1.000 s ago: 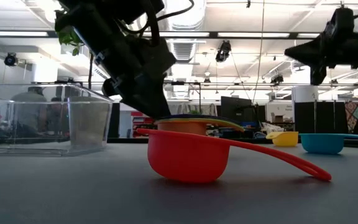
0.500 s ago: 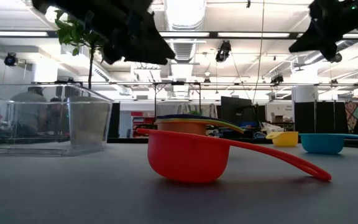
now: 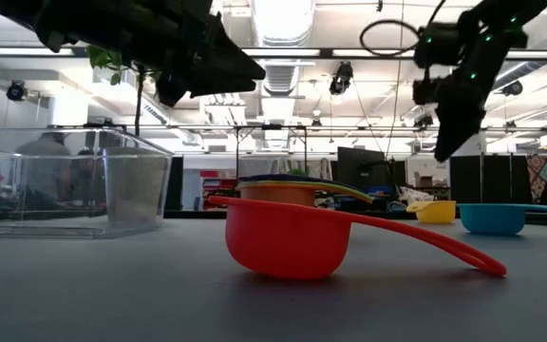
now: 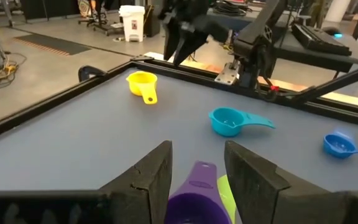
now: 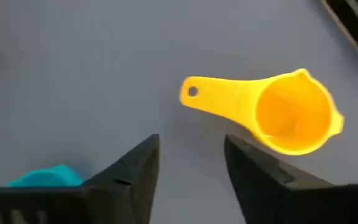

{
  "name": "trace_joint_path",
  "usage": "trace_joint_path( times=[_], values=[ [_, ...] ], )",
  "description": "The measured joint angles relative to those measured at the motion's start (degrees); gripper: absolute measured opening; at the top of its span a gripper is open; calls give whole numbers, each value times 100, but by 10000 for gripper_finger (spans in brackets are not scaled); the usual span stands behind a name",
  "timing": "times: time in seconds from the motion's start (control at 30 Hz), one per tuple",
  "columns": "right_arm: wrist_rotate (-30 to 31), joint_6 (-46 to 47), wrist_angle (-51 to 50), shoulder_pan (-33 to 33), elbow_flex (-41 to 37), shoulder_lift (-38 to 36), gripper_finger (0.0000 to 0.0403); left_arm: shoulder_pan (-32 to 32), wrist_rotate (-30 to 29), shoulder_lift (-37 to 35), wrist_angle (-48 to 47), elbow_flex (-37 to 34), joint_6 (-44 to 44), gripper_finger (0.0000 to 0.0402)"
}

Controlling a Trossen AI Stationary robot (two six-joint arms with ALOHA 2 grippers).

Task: Nest measuring cups in basket
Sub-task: Stack the yellow measuring cup on top of the purple measuring cup

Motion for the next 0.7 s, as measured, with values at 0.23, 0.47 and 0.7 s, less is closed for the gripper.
trace_joint_path(
  times=[0.23,0.47,0.7],
  values=[
    [448,-341,245,-40,2,967,212,2,220,0,-29,15,106,129],
    [1000,-1047,400,-99,3,1518,203,2,267,0,-34,-12,106,129],
    [1595,-1365,555,-148,3,1624,194,2,264,0,-50,-12,106,129]
  ],
)
